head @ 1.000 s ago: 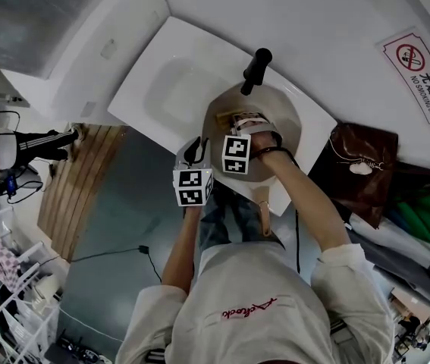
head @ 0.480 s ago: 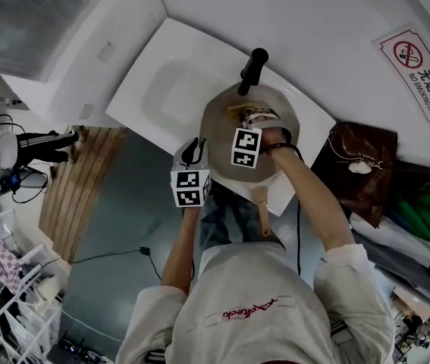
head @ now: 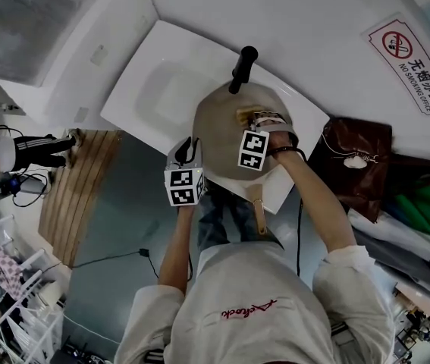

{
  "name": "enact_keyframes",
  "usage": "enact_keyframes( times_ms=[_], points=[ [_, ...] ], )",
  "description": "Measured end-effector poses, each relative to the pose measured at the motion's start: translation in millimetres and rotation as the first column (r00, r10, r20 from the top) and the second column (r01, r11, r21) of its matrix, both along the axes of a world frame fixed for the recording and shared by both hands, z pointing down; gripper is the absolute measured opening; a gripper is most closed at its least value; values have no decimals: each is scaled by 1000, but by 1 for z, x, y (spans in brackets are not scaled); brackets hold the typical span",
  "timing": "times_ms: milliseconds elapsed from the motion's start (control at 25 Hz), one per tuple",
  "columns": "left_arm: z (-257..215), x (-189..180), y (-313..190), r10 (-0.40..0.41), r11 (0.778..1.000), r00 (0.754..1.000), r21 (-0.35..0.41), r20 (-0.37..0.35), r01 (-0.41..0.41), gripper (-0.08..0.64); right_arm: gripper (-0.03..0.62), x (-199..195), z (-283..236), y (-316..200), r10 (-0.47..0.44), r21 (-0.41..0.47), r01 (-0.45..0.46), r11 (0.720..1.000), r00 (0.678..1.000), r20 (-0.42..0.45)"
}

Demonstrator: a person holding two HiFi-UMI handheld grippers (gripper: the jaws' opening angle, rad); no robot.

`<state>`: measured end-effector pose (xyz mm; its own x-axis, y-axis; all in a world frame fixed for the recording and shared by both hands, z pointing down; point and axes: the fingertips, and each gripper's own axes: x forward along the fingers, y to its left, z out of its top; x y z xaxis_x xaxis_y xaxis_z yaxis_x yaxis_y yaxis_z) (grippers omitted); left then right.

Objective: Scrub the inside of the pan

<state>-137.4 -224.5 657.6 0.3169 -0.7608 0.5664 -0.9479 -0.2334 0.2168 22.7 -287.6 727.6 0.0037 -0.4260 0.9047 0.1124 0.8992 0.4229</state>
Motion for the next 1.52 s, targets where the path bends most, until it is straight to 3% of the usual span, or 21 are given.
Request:
enact_keyframes(
  times_ms=[720, 1520],
  points=[
    [0, 1, 1, -2, 1000, 1000, 3, 0, 2, 75, 25, 16, 11, 52, 5, -36, -6, 999, 1000, -28],
    [-1, 1, 0, -3, 1000, 1000, 4, -2, 3, 75, 25, -58, 14, 80, -130, -51, 131, 990, 991, 12]
  ],
)
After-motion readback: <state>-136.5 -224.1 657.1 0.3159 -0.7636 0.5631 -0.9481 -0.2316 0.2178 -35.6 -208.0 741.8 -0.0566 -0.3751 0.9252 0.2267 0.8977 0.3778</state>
